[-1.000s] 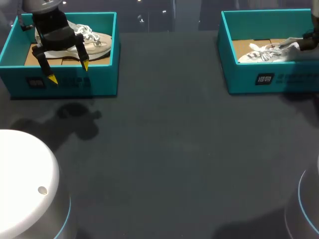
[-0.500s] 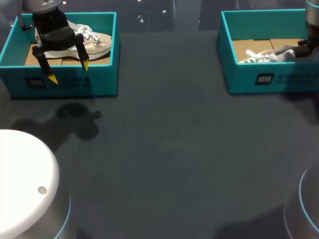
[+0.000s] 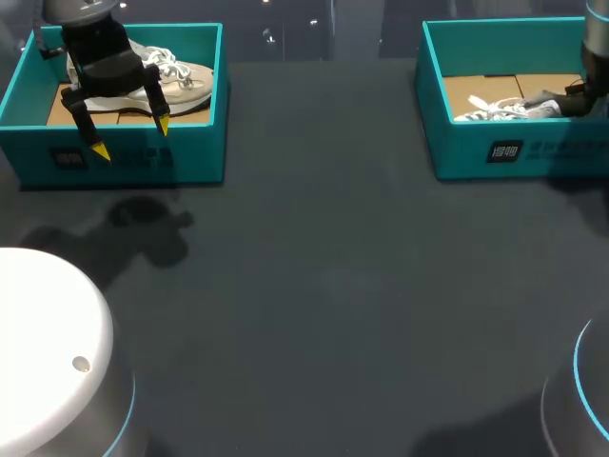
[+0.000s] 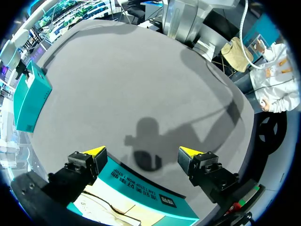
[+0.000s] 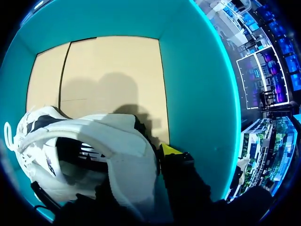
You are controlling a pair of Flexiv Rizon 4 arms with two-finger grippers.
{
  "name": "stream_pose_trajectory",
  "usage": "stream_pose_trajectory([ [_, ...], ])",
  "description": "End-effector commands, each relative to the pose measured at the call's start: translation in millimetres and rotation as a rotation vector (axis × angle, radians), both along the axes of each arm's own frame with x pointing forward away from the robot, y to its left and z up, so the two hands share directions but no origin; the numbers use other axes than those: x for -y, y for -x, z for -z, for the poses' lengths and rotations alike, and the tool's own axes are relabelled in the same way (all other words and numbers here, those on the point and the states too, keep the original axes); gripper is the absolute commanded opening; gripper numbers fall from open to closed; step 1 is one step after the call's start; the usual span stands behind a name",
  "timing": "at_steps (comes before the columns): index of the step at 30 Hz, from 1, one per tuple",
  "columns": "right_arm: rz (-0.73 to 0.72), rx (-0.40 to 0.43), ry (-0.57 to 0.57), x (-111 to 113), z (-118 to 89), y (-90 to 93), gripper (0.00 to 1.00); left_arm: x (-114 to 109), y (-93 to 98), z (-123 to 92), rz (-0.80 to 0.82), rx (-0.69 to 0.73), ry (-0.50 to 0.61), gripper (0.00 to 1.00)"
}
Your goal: Take the shoe out of the shoebox, open the shoe tongue, remove and reinsert the insole, then place the shoe into the shoebox
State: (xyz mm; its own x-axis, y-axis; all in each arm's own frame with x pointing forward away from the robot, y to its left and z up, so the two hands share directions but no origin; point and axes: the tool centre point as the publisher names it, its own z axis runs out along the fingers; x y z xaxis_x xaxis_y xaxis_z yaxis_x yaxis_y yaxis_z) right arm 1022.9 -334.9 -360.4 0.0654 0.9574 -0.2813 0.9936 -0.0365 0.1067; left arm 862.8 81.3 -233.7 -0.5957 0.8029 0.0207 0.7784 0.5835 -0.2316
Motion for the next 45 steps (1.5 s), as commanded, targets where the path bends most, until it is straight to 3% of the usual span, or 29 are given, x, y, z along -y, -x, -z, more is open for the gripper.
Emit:
stream_pose_trajectory([
  [1, 0.0, -0.001, -0.007, -2, 1, -1.0, 0.21, -1, 1.0, 0, 0.0, 0.003, -0.001, 1.0],
  [18, -0.007, -0.011, -0.062, -5, 1, 0.3, 0.42, -1, 1.0, 0, 0.0, 0.003, -0.001, 1.0],
  [21, -0.007, -0.012, -0.065, -5, -3, 1.1, 0.49, -1, 1.0, 0, 0.0, 0.003, -0.001, 1.0],
  [23, -0.005, -0.012, -0.068, -5, -5, 1.7, 0.67, -1, 1.0, 0, 0.0, 0.003, -0.001, 1.0],
  [26, -0.003, -0.014, -0.072, -6, -9, 2.5, 0.73, -1, 1.0, 0, 0.0, 0.003, -0.001, 1.0],
  [30, 0.0, -0.016, -0.078, -9, -22, 3.0, 0.78, -1, 1.0, 0, 0.0, 0.003, -0.001, 1.0],
  [31, 0.001, -0.017, -0.08, -10, -27, 3.3, 0.81, -1, 1.0, 0, 0.0, 0.003, -0.001, 1.0],
  [33, 0.007, -0.019, -0.088, -11, -37, 4.4, 0.98, -1, 1.0, 0, 0.0, 0.003, -0.001, 1.0],
  [34, 0.012, -0.013, -0.094, -12, -44, 5.3, 1.0, -1, 1.0, 0, 0.0, 0.003, -0.001, 1.0],
  [45, 0.014, 0.02, -0.141, -32, -113, 22.5, 1.0, -1, 1.0, 0, 0.0, 0.003, -0.001, 1.0],
])
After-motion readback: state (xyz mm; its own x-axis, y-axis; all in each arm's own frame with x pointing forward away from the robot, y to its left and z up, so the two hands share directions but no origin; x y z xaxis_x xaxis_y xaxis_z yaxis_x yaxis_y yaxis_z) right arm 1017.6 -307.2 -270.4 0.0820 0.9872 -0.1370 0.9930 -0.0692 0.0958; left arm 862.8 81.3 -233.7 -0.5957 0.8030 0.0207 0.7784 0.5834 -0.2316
